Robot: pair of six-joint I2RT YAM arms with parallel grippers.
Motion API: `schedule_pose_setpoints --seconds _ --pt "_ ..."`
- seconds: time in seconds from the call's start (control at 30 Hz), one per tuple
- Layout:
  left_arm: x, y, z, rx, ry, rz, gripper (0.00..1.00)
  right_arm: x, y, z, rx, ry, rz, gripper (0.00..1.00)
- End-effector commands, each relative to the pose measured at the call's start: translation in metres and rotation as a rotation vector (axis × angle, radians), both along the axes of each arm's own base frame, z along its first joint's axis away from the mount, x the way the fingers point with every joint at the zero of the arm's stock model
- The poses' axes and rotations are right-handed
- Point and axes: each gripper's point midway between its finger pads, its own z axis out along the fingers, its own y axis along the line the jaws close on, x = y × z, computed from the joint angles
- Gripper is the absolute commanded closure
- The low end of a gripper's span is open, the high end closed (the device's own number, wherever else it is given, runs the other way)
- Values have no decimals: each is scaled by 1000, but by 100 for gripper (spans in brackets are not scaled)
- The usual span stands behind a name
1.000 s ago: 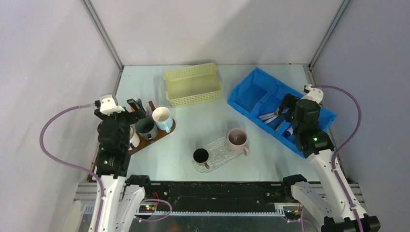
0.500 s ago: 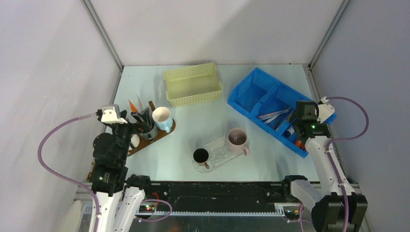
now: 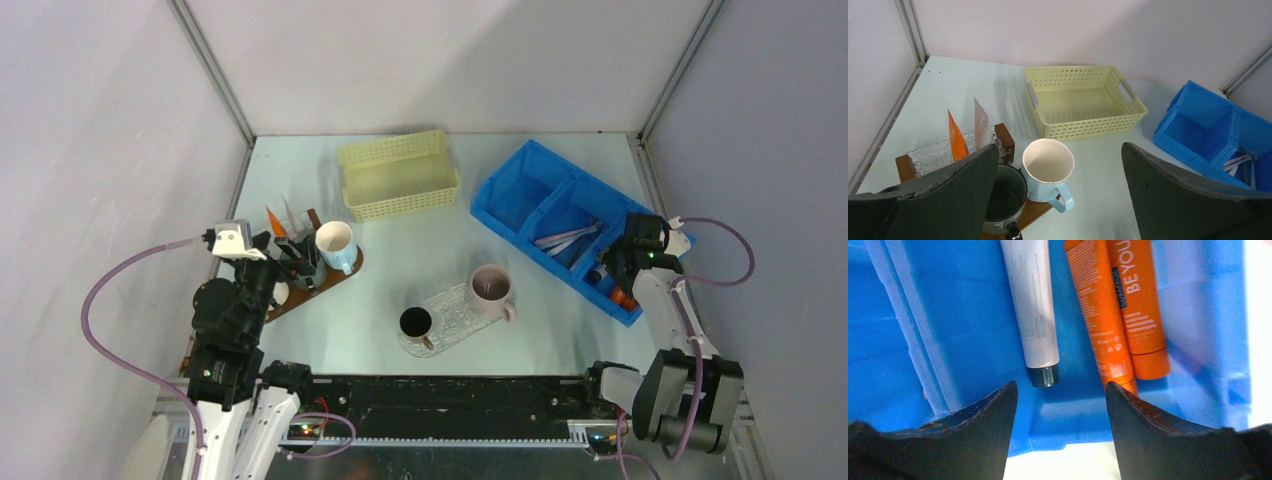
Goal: Prepare toiletry sets of a toothbrush and toothpaste on the tray
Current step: Pick up the toothpaste from the storage box.
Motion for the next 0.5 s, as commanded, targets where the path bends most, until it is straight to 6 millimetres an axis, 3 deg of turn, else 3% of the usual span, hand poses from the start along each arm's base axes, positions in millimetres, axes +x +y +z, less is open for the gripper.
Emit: schedule_pose_setpoints --seconds 0.0,0.47 --pt "-3 -3 14 9 -34 -20 0 19 10 -9 85 -40 30 33" --pt "-2 2 11 54 -20 6 0 24 21 -63 252 51 71 45"
